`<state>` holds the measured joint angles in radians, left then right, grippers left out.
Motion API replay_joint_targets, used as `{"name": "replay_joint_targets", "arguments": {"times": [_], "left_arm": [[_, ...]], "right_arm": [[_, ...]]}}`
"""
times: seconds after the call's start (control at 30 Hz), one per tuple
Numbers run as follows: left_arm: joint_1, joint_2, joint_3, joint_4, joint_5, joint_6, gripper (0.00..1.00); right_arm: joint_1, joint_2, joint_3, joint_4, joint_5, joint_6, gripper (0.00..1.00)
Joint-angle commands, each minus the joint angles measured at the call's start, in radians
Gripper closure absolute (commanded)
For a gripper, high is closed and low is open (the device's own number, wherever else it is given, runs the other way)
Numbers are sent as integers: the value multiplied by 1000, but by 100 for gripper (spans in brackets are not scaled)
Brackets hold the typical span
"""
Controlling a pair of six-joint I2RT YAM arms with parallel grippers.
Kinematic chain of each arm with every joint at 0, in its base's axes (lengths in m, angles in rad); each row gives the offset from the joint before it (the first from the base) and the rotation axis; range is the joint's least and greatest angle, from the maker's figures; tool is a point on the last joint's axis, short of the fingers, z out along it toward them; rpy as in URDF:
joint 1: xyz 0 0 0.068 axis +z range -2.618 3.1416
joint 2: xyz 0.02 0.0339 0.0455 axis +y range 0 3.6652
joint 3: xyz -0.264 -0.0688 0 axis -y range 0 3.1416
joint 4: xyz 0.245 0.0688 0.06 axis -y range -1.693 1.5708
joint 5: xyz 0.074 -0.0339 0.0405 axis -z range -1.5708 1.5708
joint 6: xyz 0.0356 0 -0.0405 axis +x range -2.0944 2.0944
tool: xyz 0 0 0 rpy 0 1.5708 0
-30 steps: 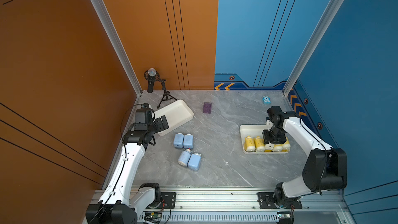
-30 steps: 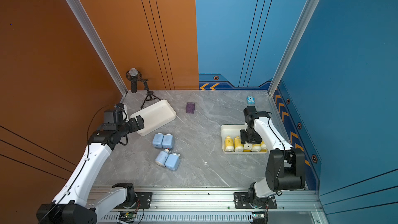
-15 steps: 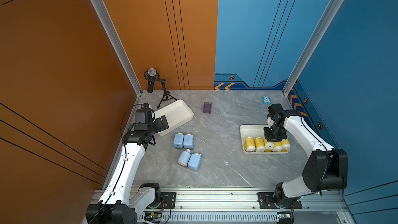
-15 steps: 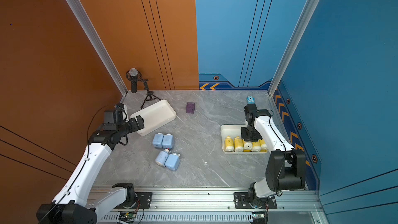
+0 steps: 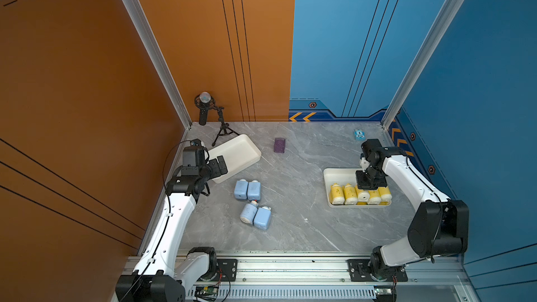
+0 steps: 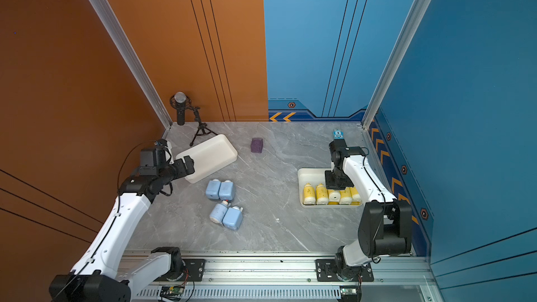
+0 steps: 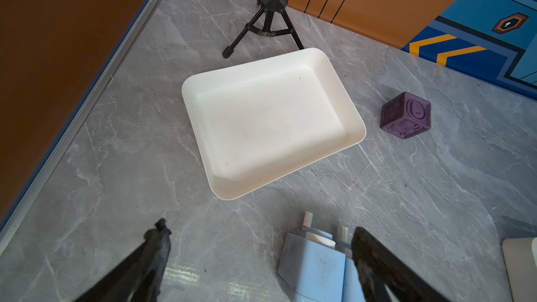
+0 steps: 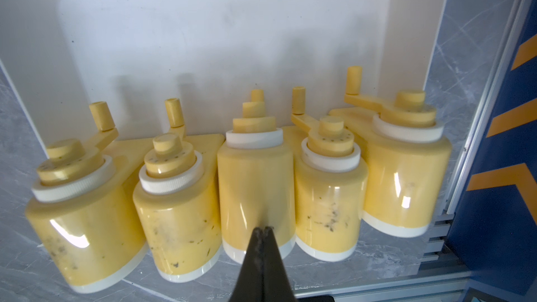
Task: Place the pencil sharpeners by color into the storage box
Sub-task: Place the pencil sharpener in the storage box.
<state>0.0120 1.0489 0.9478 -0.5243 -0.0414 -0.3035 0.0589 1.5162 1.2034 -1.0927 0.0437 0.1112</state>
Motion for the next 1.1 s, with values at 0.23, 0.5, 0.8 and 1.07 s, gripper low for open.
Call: {"name": "replay_joint_targets", "arguments": {"times": [0.23, 0.5, 0.8, 1.07], "left_arm": [[-3, -12, -12, -9, -5, 7, 2], [-1, -12, -12, -9, -5, 7, 2], [-7, 52, 1, -11, 29, 3, 2], [-48, 233, 139, -90, 81, -12, 2]], "right_arm": [[2, -16, -46, -62, -4, 29, 99], [1, -24, -36, -67, 1, 38, 98], [8, -147, 34, -37, -16, 77, 93], [28, -251, 37, -12, -90, 120, 82]]}}
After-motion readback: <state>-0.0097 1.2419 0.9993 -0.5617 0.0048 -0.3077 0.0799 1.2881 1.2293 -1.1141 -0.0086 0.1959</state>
